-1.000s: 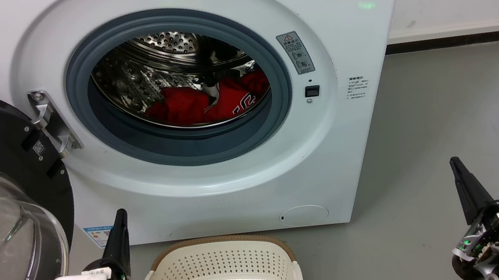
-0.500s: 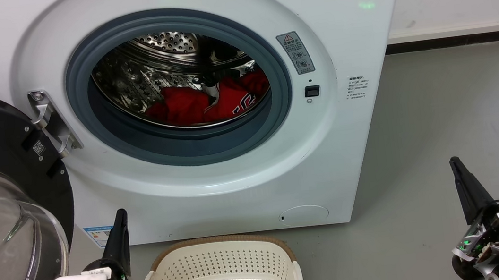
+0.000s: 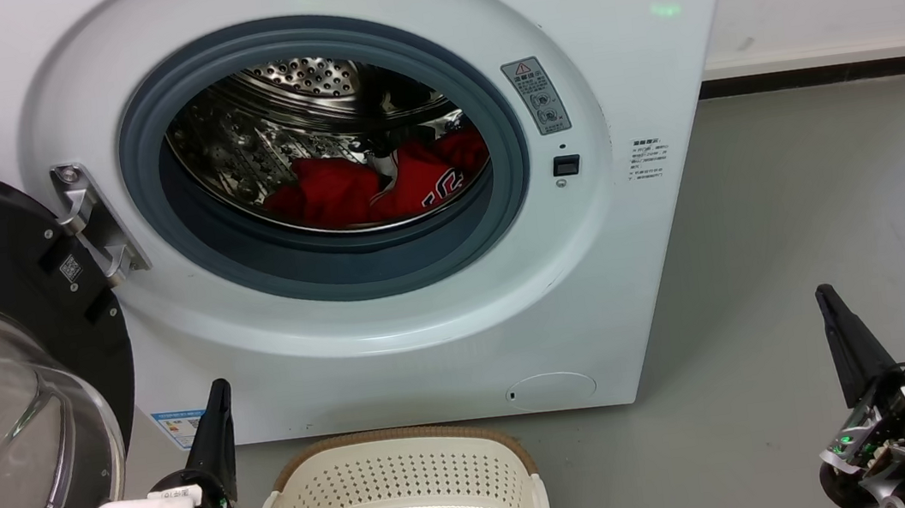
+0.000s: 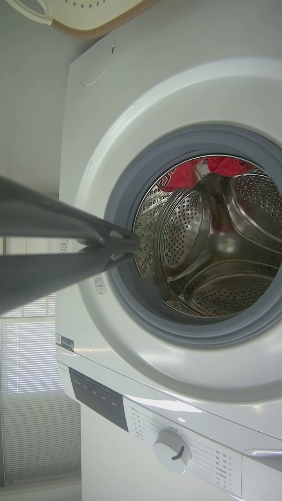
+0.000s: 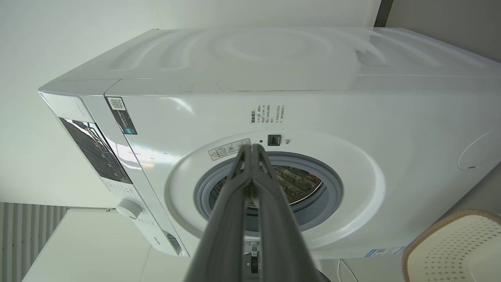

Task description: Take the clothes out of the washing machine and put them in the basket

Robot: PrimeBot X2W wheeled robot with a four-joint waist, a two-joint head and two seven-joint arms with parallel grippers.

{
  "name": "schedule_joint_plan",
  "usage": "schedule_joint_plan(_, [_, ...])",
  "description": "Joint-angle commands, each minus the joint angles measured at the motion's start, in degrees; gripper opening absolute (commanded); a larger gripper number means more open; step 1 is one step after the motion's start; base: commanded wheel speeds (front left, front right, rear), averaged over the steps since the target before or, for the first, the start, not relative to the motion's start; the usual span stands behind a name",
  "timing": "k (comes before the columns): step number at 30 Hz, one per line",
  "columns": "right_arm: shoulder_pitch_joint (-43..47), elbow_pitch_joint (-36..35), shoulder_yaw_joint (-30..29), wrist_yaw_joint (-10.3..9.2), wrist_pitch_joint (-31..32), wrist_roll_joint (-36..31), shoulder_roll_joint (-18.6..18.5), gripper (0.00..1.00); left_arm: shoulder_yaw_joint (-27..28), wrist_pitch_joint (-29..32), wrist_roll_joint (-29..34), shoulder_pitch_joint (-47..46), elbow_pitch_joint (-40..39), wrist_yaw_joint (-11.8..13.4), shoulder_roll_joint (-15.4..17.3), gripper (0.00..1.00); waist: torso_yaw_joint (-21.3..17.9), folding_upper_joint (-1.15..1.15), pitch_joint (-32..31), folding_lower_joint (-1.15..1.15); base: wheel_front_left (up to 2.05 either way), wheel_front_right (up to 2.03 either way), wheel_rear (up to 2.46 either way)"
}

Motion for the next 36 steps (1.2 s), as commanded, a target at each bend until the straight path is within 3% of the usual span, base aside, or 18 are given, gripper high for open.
schedule_joint_plan(1, [-0.7, 0.1, 0.0, -0.02, 0.1, 0.2, -0.3, 0.0, 0.1, 0.1, -0.1, -0.3, 0.0, -0.2, -0.1, 0.0, 0.0, 0.0, 0.0, 0.0, 0.0, 0.0, 0.0])
schedule_joint_plan(9, [-0.7, 0.1, 0.0, -0.02, 0.1, 0.2, -0.3, 0.0, 0.1, 0.1, -0.1, -0.3, 0.0, -0.2, -0.1, 0.0, 0.0, 0.0, 0.0, 0.0, 0.0, 0.0, 0.0])
schedule_joint_plan(10, [0.0, 0.0, 0.0, 0.0, 0.0, 0.0, 0.0, 1.0, 0.0, 0.0, 0.0, 0.0, 0.0, 0.0, 0.0, 1.0, 0.0, 0.0, 0.0, 0.0, 0.0, 0.0, 0.0])
schedule_joint_plan(25, [2.4, 1.0, 1.0, -0.01, -3.3, -3.0, 0.2, 1.0, -0.3, -3.3, 2.5, 3.0, 0.0, 0.1, -0.1, 1.0, 0.0, 0.0, 0.1, 0.0, 0.0, 0.0, 0.0])
schedule_joint_plan(36, [1.9, 0.9, -0.5, -0.01, -6.1, -17.9, 0.1, 1.0, 3.3, -6.1, 11.0, 3.2, -1.3, 0.0, -0.1, 1.0, 0.0, 0.0, 0.0, 0.0, 0.0, 0.0, 0.0])
